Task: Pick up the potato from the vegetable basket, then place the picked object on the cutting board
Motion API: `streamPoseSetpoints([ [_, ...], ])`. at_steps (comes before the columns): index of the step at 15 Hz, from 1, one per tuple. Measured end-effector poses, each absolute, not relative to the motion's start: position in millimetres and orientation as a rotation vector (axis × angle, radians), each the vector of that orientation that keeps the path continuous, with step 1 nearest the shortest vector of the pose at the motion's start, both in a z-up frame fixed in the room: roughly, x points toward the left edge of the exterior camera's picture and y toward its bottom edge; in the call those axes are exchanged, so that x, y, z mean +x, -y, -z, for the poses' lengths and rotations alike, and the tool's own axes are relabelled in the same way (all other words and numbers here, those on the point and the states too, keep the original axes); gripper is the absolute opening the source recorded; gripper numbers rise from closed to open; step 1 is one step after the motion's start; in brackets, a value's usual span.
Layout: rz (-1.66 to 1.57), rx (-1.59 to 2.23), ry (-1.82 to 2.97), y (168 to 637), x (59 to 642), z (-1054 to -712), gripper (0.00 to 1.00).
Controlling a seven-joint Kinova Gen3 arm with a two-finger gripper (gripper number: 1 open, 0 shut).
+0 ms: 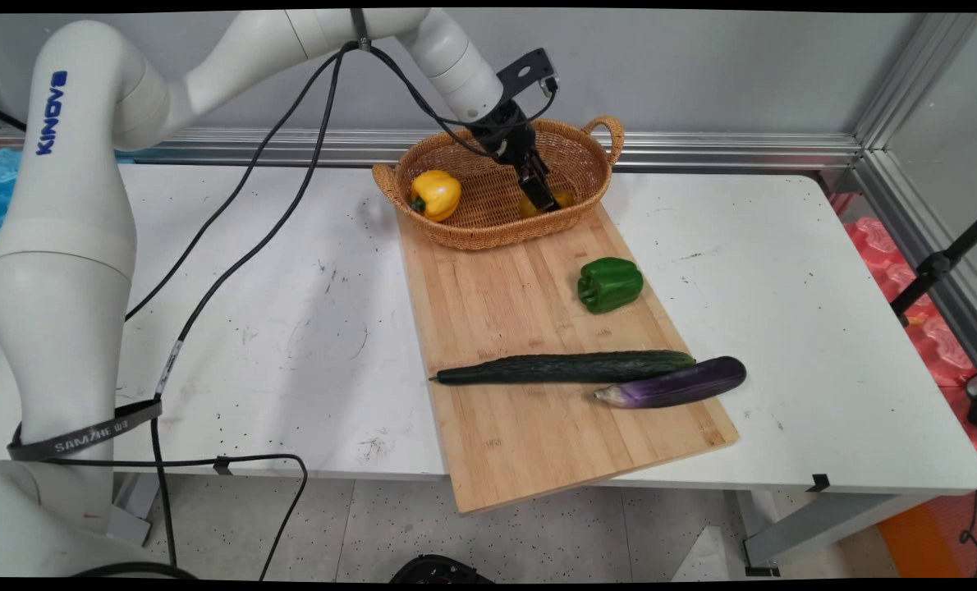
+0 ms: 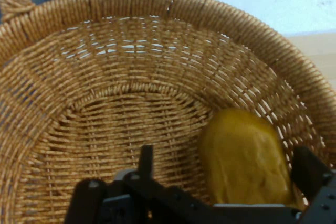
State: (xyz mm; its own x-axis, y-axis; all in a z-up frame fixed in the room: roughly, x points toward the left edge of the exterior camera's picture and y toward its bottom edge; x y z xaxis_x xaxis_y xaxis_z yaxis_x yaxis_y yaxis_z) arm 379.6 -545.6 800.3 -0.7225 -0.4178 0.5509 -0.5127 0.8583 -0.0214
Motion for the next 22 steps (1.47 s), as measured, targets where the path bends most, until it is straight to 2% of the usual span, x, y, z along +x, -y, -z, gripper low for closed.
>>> streamPoseSetpoints([
  [1,-0.228,0.675,2.487,545,380,-801,1.0],
  [2,-0.224,0.672,2.488,544,380,-802,0.0],
  [13,-0.218,0.629,2.512,538,378,-827,0.0],
  [22,-0.306,0.654,2.494,518,356,-881,0.0],
])
